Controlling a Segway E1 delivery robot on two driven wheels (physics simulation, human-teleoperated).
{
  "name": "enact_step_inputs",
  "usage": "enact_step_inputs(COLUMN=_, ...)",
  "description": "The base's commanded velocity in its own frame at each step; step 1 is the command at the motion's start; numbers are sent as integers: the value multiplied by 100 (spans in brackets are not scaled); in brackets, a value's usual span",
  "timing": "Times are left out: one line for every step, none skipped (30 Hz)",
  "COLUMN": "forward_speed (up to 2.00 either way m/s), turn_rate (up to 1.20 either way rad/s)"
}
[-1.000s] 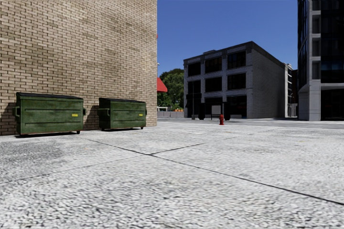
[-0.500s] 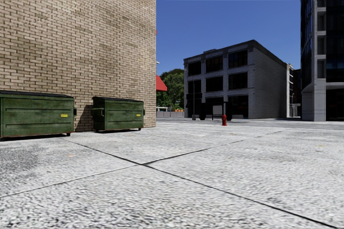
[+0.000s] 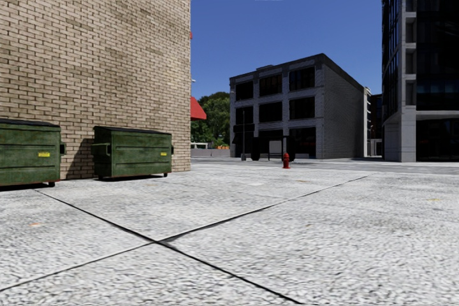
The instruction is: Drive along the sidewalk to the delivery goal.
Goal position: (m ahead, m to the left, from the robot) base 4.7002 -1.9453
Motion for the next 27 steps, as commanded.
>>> enact_step_inputs(forward_speed=138, turn_rate=0)
enact_step_inputs(forward_speed=138, turn_rate=0)
enact_step_inputs(forward_speed=138, turn_rate=0)
enact_step_inputs(forward_speed=138, turn_rate=0)
enact_step_inputs(forward_speed=138, turn_rate=0)
enact_step_inputs(forward_speed=138, turn_rate=0)
enact_step_inputs(forward_speed=138, turn_rate=0)
enact_step_inputs(forward_speed=138, turn_rate=0)
enact_step_inputs(forward_speed=138, turn_rate=0)
enact_step_inputs(forward_speed=138, turn_rate=-8)
enact_step_inputs(forward_speed=138, turn_rate=-30)
enact_step_inputs(forward_speed=138, turn_rate=-47)
enact_step_inputs(forward_speed=138, turn_rate=-71)
enact_step_inputs(forward_speed=138, turn_rate=-116)
enact_step_inputs(forward_speed=138, turn_rate=-118)
enact_step_inputs(forward_speed=138, turn_rate=-119)
enact_step_inputs(forward_speed=138, turn_rate=-119)
enact_step_inputs(forward_speed=138, turn_rate=-119)
enact_step_inputs(forward_speed=138, turn_rate=-119)
enact_step_inputs(forward_speed=138, turn_rate=-119)
enact_step_inputs(forward_speed=138, turn_rate=-119)
enact_step_inputs(forward_speed=138, turn_rate=-119)
enact_step_inputs(forward_speed=138, turn_rate=-101)
enact_step_inputs(forward_speed=138, turn_rate=-101)
enact_step_inputs(forward_speed=138, turn_rate=-3)
enact_step_inputs(forward_speed=138, turn_rate=0)
enact_step_inputs(forward_speed=138, turn_rate=0)
